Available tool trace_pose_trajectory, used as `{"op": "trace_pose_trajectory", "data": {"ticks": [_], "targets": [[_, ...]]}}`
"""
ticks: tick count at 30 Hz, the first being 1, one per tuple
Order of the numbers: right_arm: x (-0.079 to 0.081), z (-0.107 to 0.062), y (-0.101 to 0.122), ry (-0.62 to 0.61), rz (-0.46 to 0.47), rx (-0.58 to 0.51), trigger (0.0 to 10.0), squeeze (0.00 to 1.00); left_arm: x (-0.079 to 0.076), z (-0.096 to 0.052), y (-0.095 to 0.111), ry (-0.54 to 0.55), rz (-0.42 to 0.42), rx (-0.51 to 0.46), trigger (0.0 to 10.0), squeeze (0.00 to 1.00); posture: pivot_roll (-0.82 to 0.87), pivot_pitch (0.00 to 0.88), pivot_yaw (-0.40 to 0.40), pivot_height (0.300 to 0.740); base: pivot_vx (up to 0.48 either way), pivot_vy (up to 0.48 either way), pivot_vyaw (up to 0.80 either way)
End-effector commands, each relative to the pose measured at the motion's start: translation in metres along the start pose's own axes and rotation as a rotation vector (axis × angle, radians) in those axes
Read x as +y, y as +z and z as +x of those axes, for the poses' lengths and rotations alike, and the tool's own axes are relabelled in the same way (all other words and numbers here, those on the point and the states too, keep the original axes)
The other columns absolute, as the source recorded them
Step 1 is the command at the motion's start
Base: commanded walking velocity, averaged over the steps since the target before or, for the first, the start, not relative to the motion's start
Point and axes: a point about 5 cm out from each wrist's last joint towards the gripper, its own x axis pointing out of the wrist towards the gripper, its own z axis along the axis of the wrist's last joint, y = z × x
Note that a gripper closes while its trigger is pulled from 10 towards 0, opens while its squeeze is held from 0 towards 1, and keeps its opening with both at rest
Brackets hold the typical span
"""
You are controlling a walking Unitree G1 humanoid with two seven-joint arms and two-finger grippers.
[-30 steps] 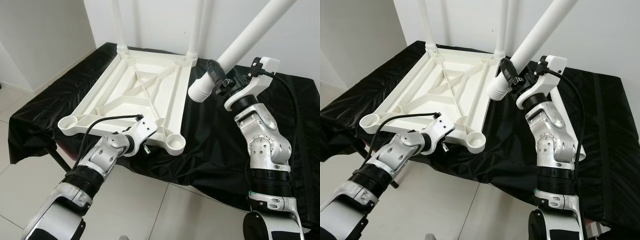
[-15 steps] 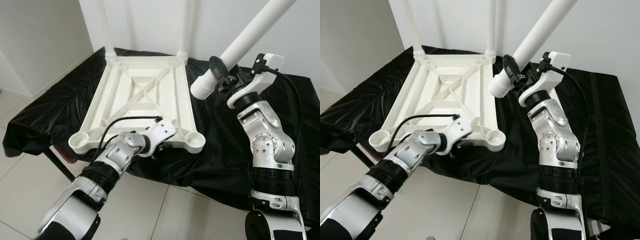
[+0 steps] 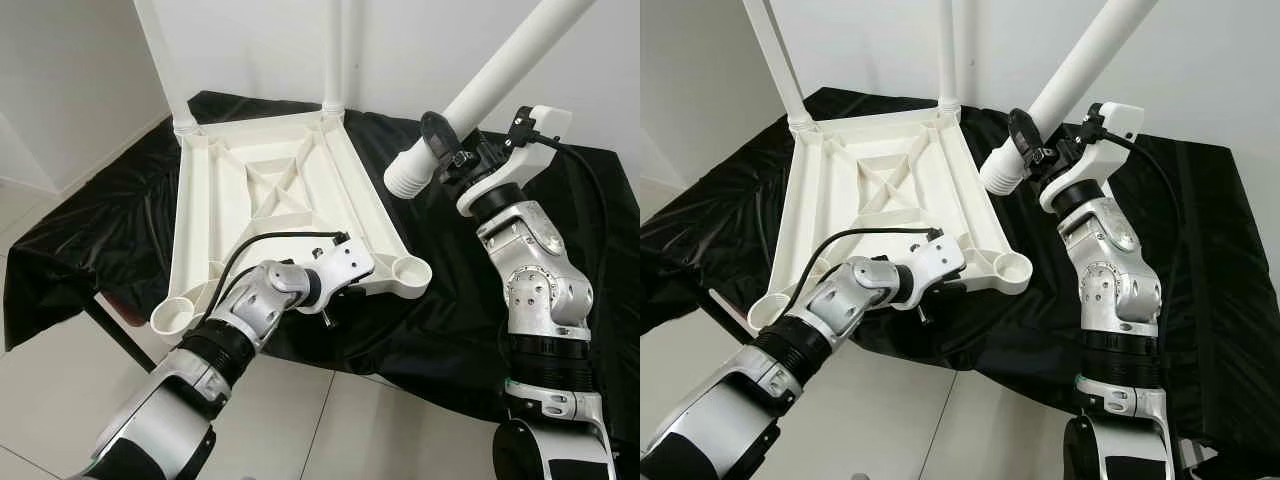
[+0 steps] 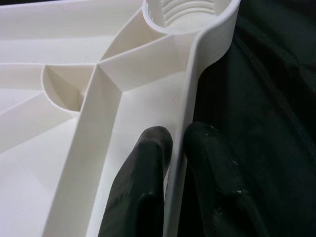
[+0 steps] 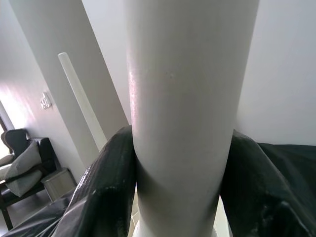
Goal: Building children table
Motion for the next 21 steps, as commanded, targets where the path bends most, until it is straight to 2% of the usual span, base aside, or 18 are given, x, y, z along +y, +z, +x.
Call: {"op": "trace_pose_trajectory", "data": {"ticks": [1, 8, 9, 14, 18, 19, 20, 21], "targets": [[-0.001, -0.003, 0.002, 0.002, -0.015, -0.007, 10.0, 0.0, -0.004, -0.002, -0.006, -0.06, -0.002, 0.009, 10.0, 0.0, -0.11, 0.087, 0.091, 0.74, 0.0, 0.0, 0.0], [-0.012, -0.012, 0.001, -0.034, -0.06, 0.016, 10.0, 0.0, -0.001, -0.012, -0.017, -0.061, -0.016, 0.011, 10.0, 0.0, -0.11, 0.093, 0.096, 0.74, 0.0, 0.0, 0.0], [-0.013, -0.014, 0.0, -0.041, -0.068, 0.022, 10.0, 0.0, 0.0, -0.014, -0.019, -0.064, -0.046, 0.007, 10.0, 1.0, -0.11, 0.094, 0.097, 0.74, 0.0, 0.0, 0.0], [-0.017, -0.02, -0.004, -0.05, -0.106, 0.046, 10.0, 0.0, 0.003, -0.02, -0.016, -0.06, -0.112, -0.03, 10.0, 1.0, -0.11, 0.096, 0.093, 0.74, 0.0, 0.0, 0.0], [-0.017, -0.024, -0.007, -0.049, -0.135, 0.06, 10.0, 0.0, 0.007, -0.025, -0.012, -0.043, -0.101, -0.06, 10.0, 1.0, -0.11, 0.095, 0.086, 0.74, 0.0, 0.0, 0.0], [-0.017, -0.027, -0.009, -0.046, -0.151, 0.063, 10.0, 0.0, 0.012, -0.029, -0.009, -0.024, -0.099, -0.078, 10.0, 0.39, -0.11, 0.094, 0.081, 0.74, 0.0, 0.0, 0.0], [-0.017, -0.027, -0.009, -0.046, -0.151, 0.063, 10.0, 0.0, 0.012, -0.029, -0.009, -0.024, -0.099, -0.078, 10.0, 0.39, -0.11, 0.094, 0.081, 0.74, 0.0, 0.0, 0.0], [-0.017, -0.032, -0.013, -0.049, -0.164, 0.065, 10.0, 0.0, 0.02, -0.038, -0.003, 0.008, -0.096, -0.112, 10.0, 0.0, -0.11, 0.094, 0.071, 0.74, 0.0, 0.0, 0.0]]}}
